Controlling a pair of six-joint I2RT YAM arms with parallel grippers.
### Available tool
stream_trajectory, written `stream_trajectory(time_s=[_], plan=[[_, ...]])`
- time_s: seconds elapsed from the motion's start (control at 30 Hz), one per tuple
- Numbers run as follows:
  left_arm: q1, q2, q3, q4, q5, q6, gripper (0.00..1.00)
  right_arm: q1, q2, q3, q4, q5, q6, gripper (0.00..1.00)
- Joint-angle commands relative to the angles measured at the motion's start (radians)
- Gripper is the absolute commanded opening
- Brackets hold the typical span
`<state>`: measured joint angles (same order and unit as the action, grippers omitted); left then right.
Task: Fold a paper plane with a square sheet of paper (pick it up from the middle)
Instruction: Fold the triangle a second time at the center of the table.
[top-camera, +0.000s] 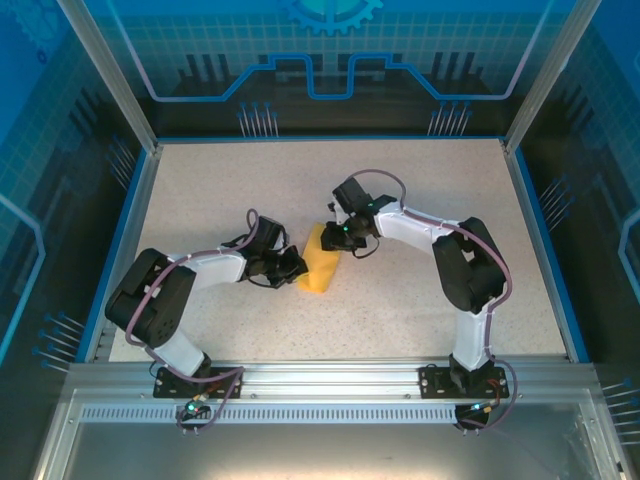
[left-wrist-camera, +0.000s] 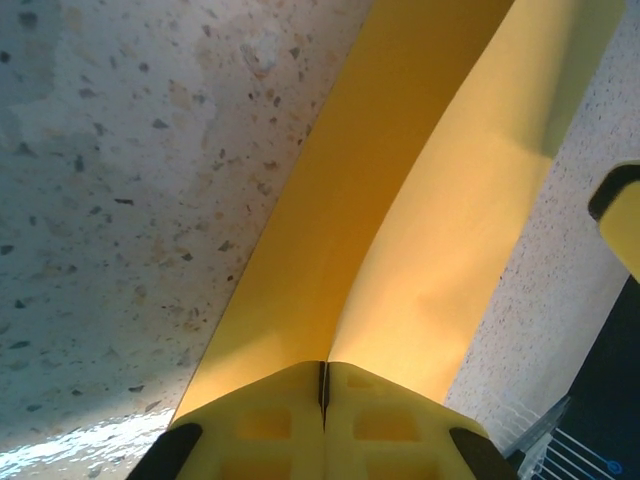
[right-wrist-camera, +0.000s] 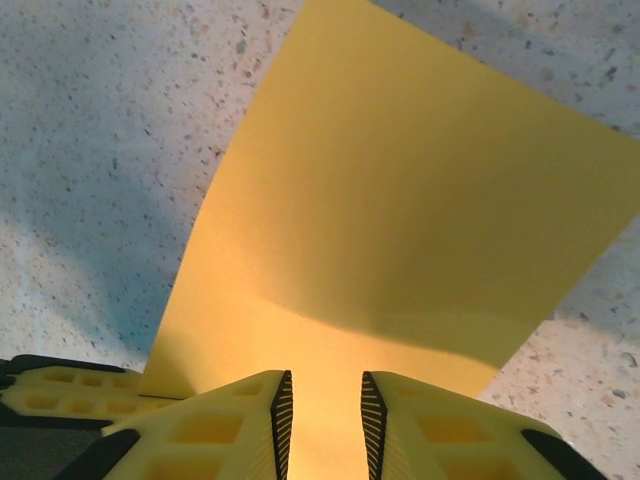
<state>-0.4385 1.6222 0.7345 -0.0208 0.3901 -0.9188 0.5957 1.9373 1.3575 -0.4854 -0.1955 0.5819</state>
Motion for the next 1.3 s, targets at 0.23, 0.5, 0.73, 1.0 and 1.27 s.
stream_trajectory(time_s=[0.23,0.5,0.73,1.0,1.27], plan=[[-0.024,0.002,0.042,-0.013,0.053,-0.001,0.17,0.004,0.036,-0.047,-0.022,0.006,0.071,0.27],[-0.025,-0.007,0.033,0.061,0.122,-0.014,0.35,-0.011,0.068,-0.055,-0.026,0.015,0.087,0.26],[-0.025,-0.01,0.025,0.152,0.171,-0.039,0.41,-0.016,0.087,-0.054,-0.034,0.003,0.083,0.26],[-0.024,0.027,0.03,0.224,0.194,-0.06,0.43,-0.028,0.099,-0.052,-0.033,-0.027,0.091,0.26],[-0.025,0.076,0.049,0.29,0.215,-0.089,0.56,-0.05,0.101,-0.054,-0.024,-0.087,0.096,0.26]])
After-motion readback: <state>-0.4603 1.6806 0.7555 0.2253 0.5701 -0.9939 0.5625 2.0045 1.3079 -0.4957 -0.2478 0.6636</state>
